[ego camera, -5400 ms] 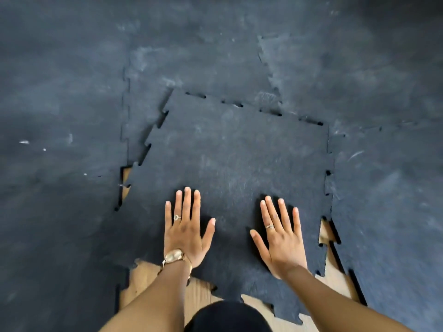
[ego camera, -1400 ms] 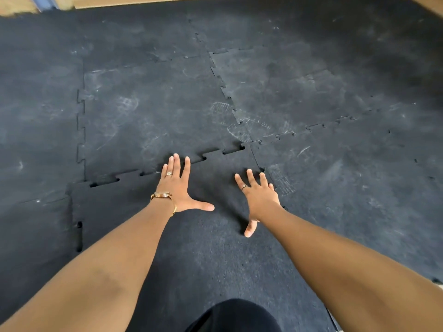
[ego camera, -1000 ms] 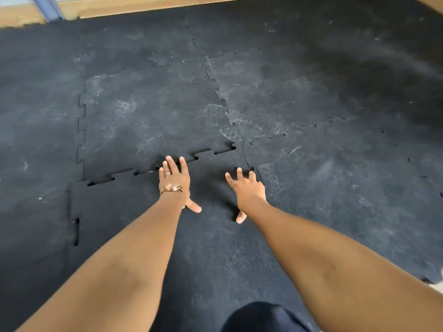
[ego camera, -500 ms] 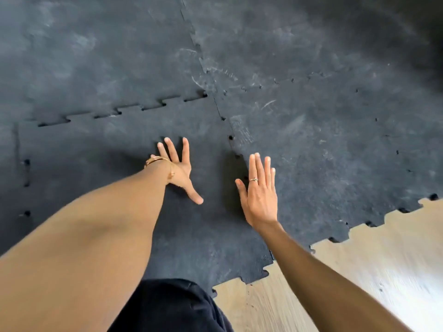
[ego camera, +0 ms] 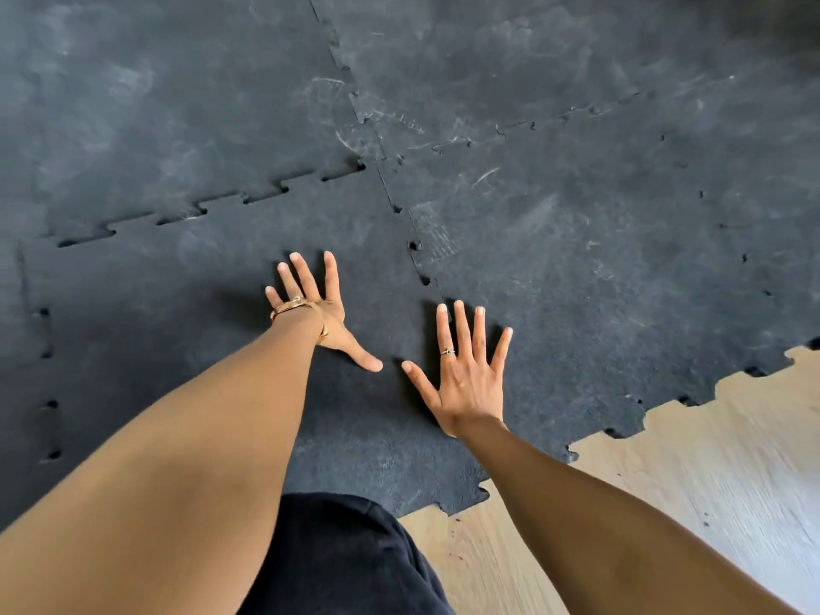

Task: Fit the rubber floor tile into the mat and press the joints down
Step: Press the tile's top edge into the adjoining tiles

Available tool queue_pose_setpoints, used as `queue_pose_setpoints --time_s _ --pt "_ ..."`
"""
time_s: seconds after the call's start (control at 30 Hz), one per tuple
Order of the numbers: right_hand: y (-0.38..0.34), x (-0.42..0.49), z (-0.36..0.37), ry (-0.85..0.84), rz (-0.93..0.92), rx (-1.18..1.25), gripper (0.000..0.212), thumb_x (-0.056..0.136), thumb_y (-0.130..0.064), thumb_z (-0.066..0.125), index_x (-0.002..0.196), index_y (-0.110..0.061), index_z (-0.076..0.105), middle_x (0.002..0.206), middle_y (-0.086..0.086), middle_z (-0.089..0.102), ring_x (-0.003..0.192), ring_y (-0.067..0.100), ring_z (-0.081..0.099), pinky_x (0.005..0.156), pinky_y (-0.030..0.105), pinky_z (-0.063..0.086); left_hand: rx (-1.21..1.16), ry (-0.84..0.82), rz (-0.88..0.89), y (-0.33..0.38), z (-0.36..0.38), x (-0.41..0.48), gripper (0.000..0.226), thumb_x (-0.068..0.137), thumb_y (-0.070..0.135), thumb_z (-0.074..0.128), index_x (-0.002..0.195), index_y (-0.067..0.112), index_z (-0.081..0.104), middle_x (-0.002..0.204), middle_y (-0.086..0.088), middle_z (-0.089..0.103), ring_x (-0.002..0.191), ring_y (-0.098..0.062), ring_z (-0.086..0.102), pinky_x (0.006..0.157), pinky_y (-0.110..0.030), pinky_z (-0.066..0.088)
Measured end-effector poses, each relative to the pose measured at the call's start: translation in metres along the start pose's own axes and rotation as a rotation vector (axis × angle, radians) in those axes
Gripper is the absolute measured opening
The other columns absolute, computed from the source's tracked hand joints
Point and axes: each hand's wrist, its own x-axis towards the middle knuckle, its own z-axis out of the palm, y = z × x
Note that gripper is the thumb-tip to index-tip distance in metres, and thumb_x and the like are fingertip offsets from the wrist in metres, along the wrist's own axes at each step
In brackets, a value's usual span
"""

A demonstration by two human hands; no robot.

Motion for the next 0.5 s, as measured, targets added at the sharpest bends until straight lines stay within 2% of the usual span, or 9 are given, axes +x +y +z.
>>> queue_pose_setpoints --time_s 0.17,0.3,0.4,0.5 --pt "0.0 0.0 -0.001 -0.016 -0.01 0.029 0.087 0.088 -0.076 0.011 0.153 -0.022 -0.009 0.163 0.001 -0.003 0.148 0.026 -0.014 0.116 0.062 -0.006 0.069 -0.048 0.015 -0.005 -0.009 0.003 0.169 0.033 0.084 0.073 0.127 0.018 -0.051 0.135 -0.032 -0.048 0.132 -0.05 -0.034 0.111 -0.066 -0.003" --pt "-0.004 0.015 -0.017 0.049 0.053 0.188 0.083 0.09 -0.07 0.01 0.153 -0.018 -0.008 0.163 0.001 -0.002 0.147 0.02 -0.018 0.116 0.058 -0.009 0.067 -0.037 0.093 -0.016 -0.004 0.008 0.155 0.043 0.094 0.055 0.134 0.018 -0.044 0.14 -0.037 -0.039 0.135 -0.052 -0.027 0.111 -0.067 0.001" --pt "-0.023 0.066 -0.038 0.19 0.088 0.264 0.078 0.095 -0.062 0.014 0.153 -0.015 -0.007 0.163 0.004 -0.003 0.148 0.022 -0.015 0.118 0.055 -0.008 -0.048 0.033 0.103 -0.018 0.006 0.017 0.122 0.068 0.09 0.035 0.138 0.025 -0.04 0.143 -0.026 -0.044 0.135 -0.044 -0.034 0.113 -0.063 -0.006" --pt "-0.039 0.113 -0.043 0.19 -0.002 0.184 0.074 0.096 -0.059 0.012 0.154 -0.015 -0.004 0.163 0.005 -0.002 0.149 0.025 -0.011 0.118 0.055 -0.007 -0.142 0.134 0.107 -0.017 0.017 0.026 0.093 0.086 0.077 0.021 0.141 0.028 -0.037 0.144 -0.018 -0.047 0.134 -0.038 -0.039 0.112 -0.06 -0.014"
